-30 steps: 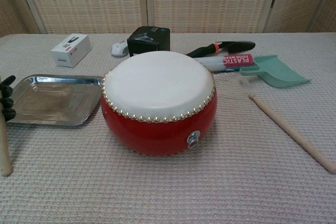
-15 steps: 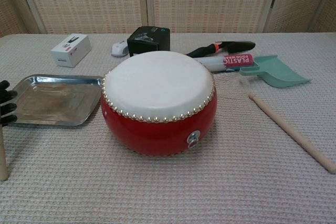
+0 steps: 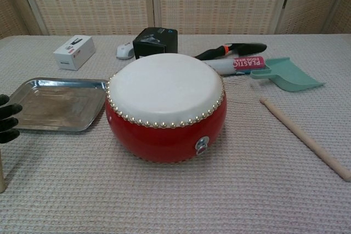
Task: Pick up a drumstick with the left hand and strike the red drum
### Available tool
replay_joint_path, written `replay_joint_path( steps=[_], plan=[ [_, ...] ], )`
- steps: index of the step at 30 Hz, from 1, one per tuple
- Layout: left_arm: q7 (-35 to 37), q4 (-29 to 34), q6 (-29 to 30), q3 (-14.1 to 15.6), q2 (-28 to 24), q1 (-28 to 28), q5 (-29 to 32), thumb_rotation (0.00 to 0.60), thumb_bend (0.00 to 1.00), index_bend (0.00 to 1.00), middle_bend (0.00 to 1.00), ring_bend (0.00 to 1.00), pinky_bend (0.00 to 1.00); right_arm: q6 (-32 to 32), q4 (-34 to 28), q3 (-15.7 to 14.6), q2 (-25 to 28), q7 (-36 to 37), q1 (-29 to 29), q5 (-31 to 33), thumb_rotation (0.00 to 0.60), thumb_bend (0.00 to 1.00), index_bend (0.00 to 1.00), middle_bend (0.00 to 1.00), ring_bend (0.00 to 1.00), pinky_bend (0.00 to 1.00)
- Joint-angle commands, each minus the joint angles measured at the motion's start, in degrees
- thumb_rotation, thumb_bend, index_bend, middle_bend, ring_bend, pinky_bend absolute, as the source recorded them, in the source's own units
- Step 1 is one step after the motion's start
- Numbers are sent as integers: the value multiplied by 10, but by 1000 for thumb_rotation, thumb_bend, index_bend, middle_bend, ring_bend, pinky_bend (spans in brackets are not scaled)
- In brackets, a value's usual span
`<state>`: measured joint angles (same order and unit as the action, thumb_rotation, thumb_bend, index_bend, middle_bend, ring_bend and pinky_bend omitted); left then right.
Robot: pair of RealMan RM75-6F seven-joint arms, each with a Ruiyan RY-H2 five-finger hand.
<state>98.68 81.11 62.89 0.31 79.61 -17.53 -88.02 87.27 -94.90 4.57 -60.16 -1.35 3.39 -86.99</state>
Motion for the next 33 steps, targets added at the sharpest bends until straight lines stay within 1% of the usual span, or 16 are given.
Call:
replay_joint_path(
  steps=[1, 4, 5, 9, 12, 16, 20, 26, 33],
  plan=[
    [5, -4, 8, 5, 2, 3, -5, 600, 319, 673, 730, 685, 680, -1, -2, 0, 1, -2, 1, 0, 600, 248, 92, 132, 0, 33],
    [13, -11, 17, 13, 1, 5, -15, 595, 319, 679, 731, 685, 678, -1, -6, 0, 1, -5, 1, -2, 600, 247, 92, 132, 0, 33],
    [15, -14, 21, 16, 1, 6, -18, 586, 319, 680, 731, 685, 676, -1, -7, 0, 1, -5, 1, -2, 600, 247, 92, 132, 0, 33],
    [22, -30, 39, 28, 3, 12, -31, 517, 317, 678, 731, 685, 670, -2, -12, 0, 2, -11, 4, -4, 600, 247, 92, 132, 0, 33],
    [29, -43, 50, 36, 5, 15, -39, 445, 284, 665, 731, 685, 665, -3, -16, 0, 2, -15, 5, -6, 600, 247, 92, 132, 0, 33],
    [42, -56, 60, 45, 8, 16, -47, 402, 262, 647, 722, 685, 659, -5, -22, 0, 2, -21, 8, -8, 600, 247, 92, 132, 0, 34],
    [26, -69, 66, 52, 13, 16, -52, 399, 262, 651, 726, 685, 659, -6, -27, -1, 4, -27, 9, -11, 600, 248, 92, 132, 0, 33],
    [-8, -83, 72, 55, 27, 19, -46, 398, 264, 699, 767, 712, 680, -4, -34, -1, 5, -33, 8, -11, 600, 247, 92, 132, 0, 34],
    [-37, -93, 79, 60, 38, 25, -43, 396, 265, 715, 771, 717, 680, -2, -38, -2, 7, -38, 7, -11, 600, 247, 92, 132, 0, 33]
  ],
)
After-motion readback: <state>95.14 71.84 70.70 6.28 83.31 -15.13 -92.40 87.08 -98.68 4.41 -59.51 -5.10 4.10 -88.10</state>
